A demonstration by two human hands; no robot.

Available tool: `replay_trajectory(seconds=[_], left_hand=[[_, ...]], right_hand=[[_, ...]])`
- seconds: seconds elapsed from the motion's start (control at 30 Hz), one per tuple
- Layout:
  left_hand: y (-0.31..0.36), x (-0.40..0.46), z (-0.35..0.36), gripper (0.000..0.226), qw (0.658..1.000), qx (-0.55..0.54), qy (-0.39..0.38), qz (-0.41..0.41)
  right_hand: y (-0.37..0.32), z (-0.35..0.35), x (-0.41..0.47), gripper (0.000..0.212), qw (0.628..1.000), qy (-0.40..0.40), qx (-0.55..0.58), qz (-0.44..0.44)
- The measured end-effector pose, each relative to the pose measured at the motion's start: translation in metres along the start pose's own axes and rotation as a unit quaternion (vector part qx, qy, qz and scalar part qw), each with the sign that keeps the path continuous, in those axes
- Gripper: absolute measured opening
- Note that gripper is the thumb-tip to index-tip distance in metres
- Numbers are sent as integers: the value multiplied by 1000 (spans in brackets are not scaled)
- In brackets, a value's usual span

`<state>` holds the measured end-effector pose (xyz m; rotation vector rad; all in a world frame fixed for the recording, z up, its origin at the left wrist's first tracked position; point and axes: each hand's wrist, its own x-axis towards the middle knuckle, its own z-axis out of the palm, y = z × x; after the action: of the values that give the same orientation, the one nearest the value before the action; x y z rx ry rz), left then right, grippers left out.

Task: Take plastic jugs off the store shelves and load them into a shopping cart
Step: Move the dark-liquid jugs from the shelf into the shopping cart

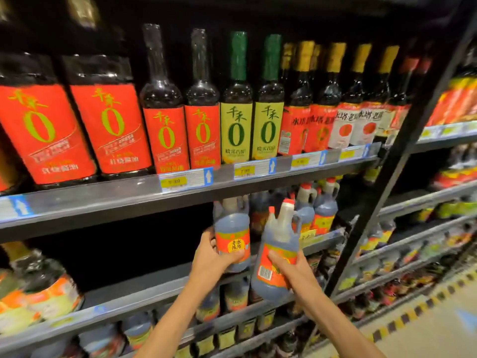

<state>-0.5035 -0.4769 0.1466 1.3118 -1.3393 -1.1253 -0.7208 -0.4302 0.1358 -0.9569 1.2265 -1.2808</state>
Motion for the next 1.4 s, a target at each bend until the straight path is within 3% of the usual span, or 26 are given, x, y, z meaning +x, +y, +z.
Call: replay_trajectory(seconds=[0.23, 0.43, 0.53, 0.6, 0.73, 0.97, 1.17, 1.4], left_hand=[[-12, 31, 21, 70, 997, 52, 39, 35], [-17, 39, 29, 28, 994, 105, 22, 24], [-17, 41, 33, 34, 992, 121, 26, 9], [-14, 39, 35, 23, 990, 136, 34, 6], [-17, 38, 32, 29, 986, 162, 44, 5], [-32, 35, 30, 61, 980, 194, 43, 29], [-42, 40, 35, 73, 973, 219, 65, 25], [-54, 41, 41, 55, 964, 249, 90, 40]], right_hand=[[-3, -12, 28, 66, 998, 13, -44, -48], [-21, -15, 50, 70, 992, -14, -84, -94], [-25, -16, 63, 76, 990, -21, -88, -108], [-26, -17, 68, 81, 988, -24, -100, -118], [-29, -18, 76, 84, 985, -30, -111, -129], [-21, -17, 88, 67, 981, -23, -131, -138], [-16, -11, 95, 61, 975, -24, -164, -149], [2, -18, 91, 92, 965, -45, -211, -152]])
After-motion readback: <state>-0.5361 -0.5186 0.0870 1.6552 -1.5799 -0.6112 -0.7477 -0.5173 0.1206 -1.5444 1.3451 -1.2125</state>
